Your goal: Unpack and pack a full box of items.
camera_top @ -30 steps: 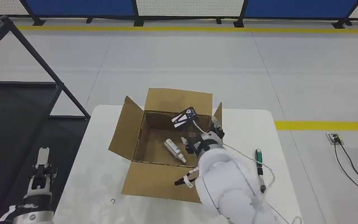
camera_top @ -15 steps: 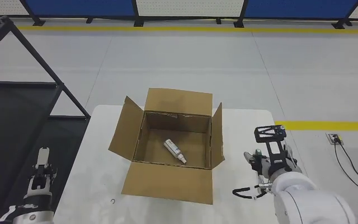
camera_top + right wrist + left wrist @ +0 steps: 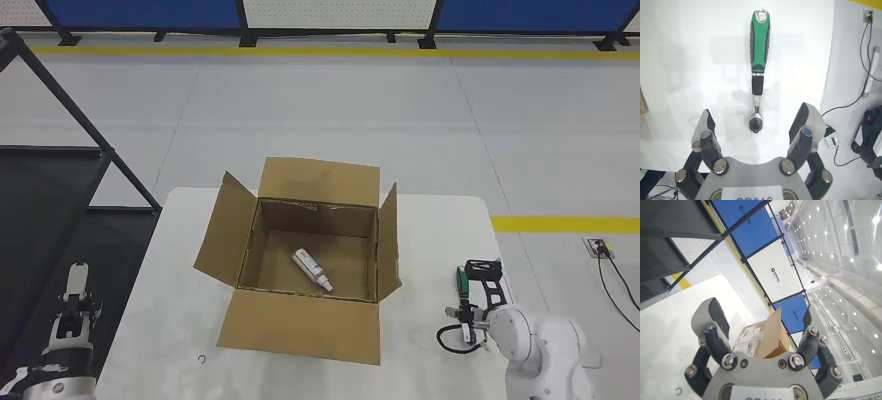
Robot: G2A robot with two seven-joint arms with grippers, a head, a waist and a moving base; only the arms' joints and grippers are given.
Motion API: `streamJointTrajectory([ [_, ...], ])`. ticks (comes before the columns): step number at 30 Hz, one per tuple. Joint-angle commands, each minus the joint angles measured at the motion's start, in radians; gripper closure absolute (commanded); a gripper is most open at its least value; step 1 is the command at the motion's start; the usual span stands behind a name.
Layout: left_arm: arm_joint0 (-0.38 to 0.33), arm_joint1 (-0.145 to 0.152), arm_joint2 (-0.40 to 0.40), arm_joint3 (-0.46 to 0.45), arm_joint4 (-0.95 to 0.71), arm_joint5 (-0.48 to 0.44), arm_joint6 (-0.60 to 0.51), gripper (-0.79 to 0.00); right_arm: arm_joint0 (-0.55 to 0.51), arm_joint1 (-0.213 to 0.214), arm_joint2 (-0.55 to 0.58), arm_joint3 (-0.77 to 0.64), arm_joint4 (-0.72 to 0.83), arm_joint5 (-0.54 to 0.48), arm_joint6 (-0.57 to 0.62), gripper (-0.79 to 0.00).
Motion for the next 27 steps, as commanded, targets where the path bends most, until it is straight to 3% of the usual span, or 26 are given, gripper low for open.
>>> streamJointTrajectory([
  [1, 0.0, 0.0, 0.0, 0.0, 0.0, 0.0, 0.0, -0.785, 0.006, 0.002, 0.007, 0.035, 0.008, 0.013, -0.027, -0.785],
  [6, 0.0, 0.0, 0.0, 0.0, 0.0, 0.0, 0.0, -0.785, 0.019, 0.007, 0.012, 0.071, 0.008, 0.038, -0.053, -0.73],
  [12, 0.0, 0.0, 0.0, 0.0, 0.0, 0.0, 0.0, -0.785, 0.055, 0.014, 0.01, 0.119, 0.008, 0.054, -0.05, -0.523],
  [14, 0.0, 0.0, 0.0, 0.0, 0.0, 0.0, 0.0, -0.785, 0.064, 0.015, 0.007, 0.13, 0.01, 0.055, -0.047, -0.403],
  [27, 0.0, 0.0, 0.0, 0.0, 0.0, 0.0, 0.0, -0.785, 0.118, 0.026, -0.022, 0.211, 0.026, 0.058, -0.048, -0.366],
])
